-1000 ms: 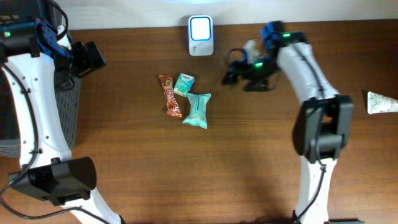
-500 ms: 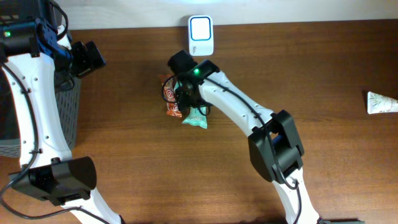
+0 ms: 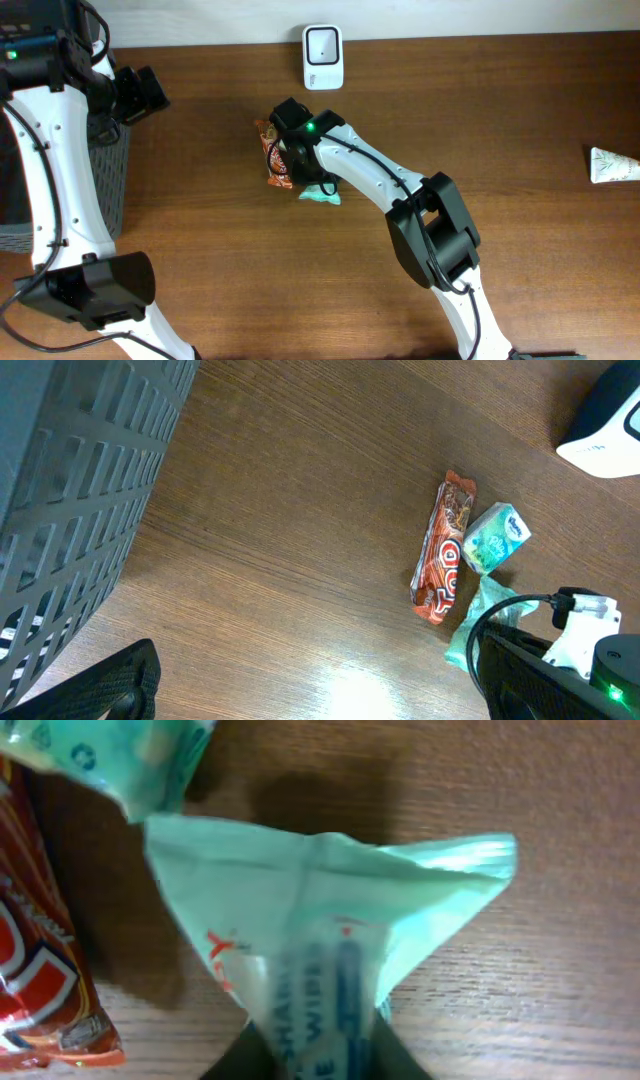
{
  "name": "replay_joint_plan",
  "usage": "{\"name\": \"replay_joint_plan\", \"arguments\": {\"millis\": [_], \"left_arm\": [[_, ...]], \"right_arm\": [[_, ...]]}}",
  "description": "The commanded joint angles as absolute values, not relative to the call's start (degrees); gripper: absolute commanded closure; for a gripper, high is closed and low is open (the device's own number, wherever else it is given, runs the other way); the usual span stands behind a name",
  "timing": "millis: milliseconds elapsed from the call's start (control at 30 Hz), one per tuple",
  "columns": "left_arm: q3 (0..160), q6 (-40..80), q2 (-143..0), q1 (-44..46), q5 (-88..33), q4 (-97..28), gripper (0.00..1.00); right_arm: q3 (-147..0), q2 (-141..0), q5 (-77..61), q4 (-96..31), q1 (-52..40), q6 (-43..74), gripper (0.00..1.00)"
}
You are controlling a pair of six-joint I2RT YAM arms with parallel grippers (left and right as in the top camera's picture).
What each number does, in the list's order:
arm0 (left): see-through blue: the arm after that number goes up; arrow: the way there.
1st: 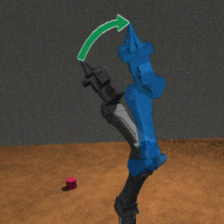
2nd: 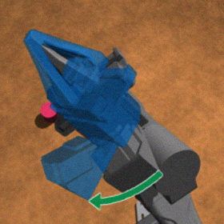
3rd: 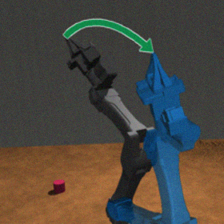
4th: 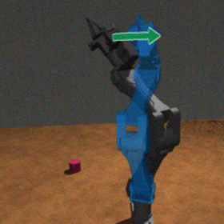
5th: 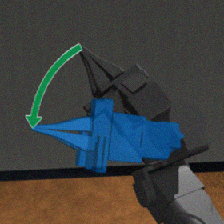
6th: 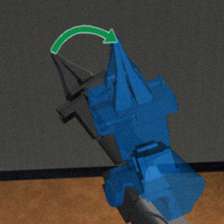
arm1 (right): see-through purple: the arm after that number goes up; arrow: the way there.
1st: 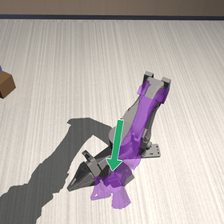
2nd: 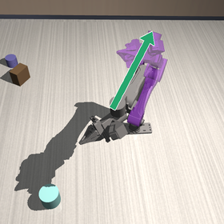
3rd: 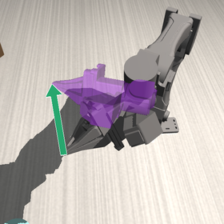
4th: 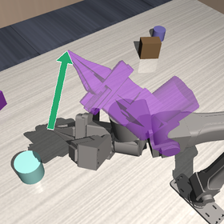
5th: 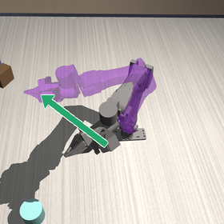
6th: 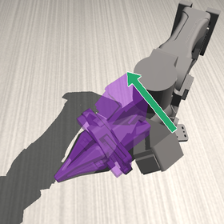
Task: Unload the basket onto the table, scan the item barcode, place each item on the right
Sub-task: 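Hold the packet under the scanner, then move it to the right side, then reach the right gripper back and grasp the green tissue pack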
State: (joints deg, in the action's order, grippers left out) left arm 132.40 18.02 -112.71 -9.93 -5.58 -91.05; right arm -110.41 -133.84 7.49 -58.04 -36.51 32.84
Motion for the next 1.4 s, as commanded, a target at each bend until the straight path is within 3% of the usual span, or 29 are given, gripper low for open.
{"name": "replay_joint_plan", "arguments": {"millis": [0, 167, 333, 600, 767, 967, 1067, 1267, 1333, 1367], "left_arm": [[132.35, 18.39, -111.74, -10.20, -5.56, -91.11, 0.01], [132.35, 18.39, -111.74, -10.20, -5.56, -91.11, 0.01], [132.35, 18.39, -111.74, -10.20, -5.56, -91.11, 0.01], [132.35, 18.39, -111.74, -10.20, -5.56, -91.13, 0.01], [132.35, 18.39, -111.74, -10.20, -5.54, -91.13, 0.01], [132.35, 18.39, -111.74, -10.20, -5.56, -91.13, 0.01], [132.35, 18.39, -111.74, -10.20, -5.54, -91.13, 0.01], [132.35, 18.39, -111.74, -10.20, -5.56, -91.11, 0.01], [132.35, 18.39, -111.74, -10.20, -5.56, -91.11, 0.01], [132.35, 18.39, -111.74, -10.20, -5.56, -91.13, 0.01]], "right_arm": [[-114.19, -134.15, 7.90, -58.30, -35.16, 28.42, 0.96], [-125.67, -132.73, 8.47, -57.71, -29.52, 20.64, 0.96], [-126.65, -134.61, 8.43, -36.40, -24.10, 17.34, 0.96], [-126.67, -142.76, 6.52, -19.59, -21.74, 16.29, 0.96], [-126.67, -134.30, 17.28, -23.94, -18.37, 16.32, 0.96], [-126.65, -129.56, 36.60, -44.58, -4.27, 21.32, 0.96], [-126.61, -130.80, 35.57, -55.35, 9.06, 28.12, 0.96], [-126.54, -133.38, 18.85, -55.88, 28.23, 35.46, 0.94], [-126.54, -134.69, 13.76, -53.69, 31.73, 35.79, 0.37], [-126.54, -135.11, 9.21, -52.62, 32.86, 33.39, 0.23]]}}
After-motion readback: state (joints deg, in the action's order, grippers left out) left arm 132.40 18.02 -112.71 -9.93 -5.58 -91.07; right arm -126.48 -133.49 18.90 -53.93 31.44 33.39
